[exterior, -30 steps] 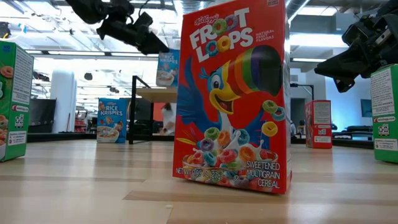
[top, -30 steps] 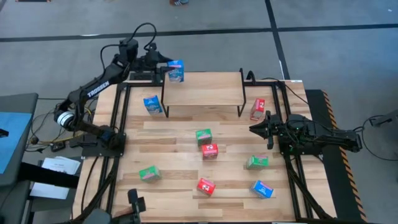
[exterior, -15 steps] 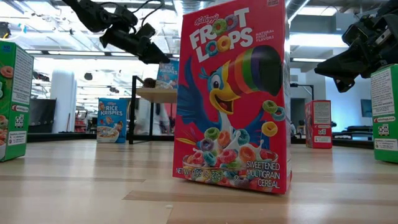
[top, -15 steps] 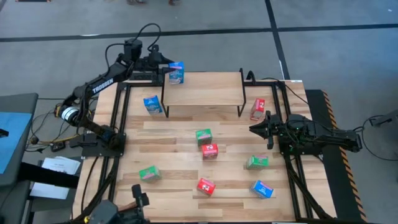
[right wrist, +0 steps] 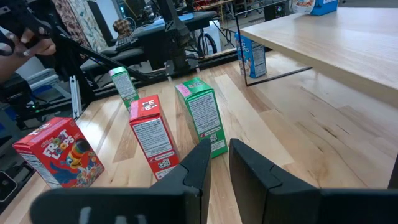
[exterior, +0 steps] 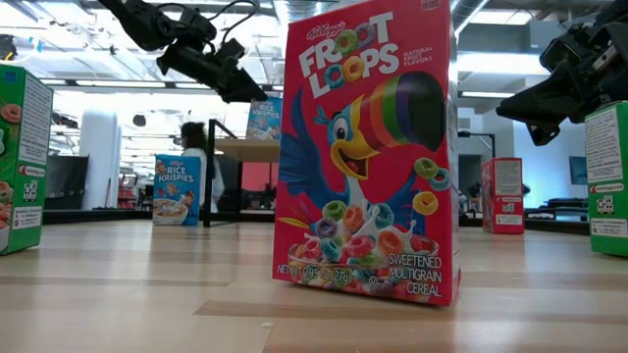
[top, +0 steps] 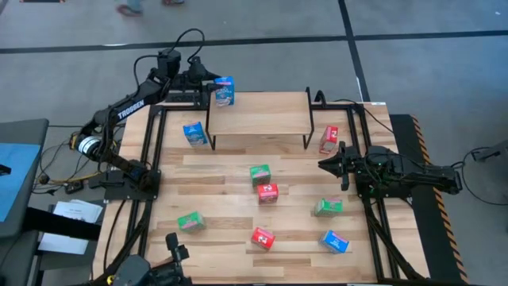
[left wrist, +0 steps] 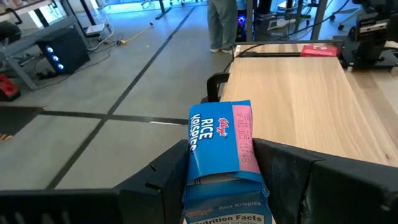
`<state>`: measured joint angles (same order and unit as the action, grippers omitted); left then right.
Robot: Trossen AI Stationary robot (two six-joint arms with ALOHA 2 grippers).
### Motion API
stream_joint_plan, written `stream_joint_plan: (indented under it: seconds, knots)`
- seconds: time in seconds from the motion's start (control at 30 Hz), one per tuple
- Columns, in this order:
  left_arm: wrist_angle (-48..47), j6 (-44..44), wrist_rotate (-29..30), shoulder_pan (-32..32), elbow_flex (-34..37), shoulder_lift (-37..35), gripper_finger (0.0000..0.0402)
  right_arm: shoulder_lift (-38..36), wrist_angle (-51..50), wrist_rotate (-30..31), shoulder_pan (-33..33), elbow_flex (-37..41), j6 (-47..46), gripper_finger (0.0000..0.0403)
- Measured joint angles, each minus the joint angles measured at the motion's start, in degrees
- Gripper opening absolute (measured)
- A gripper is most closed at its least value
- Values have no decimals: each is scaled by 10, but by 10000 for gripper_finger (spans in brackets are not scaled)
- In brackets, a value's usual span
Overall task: Stack cereal on shelf
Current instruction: Put the middle left blue cereal box on the shelf
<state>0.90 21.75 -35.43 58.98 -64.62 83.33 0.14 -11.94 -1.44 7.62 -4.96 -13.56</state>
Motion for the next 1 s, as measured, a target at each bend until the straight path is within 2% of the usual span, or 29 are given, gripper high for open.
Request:
stream_joint_plan:
  seconds: [0.4, 0.83, 1.0]
  knots:
    - [-5, 27, 0, -1, 0, 0, 160, 0, 0, 0, 0, 0, 0, 82]
    - [-8, 38, 25, -1, 0, 0, 216, 0, 0, 0, 0, 0, 0, 82]
    - [-7, 22, 24, -1, 0, 0, 224, 0, 0, 0, 0, 0, 0, 82]
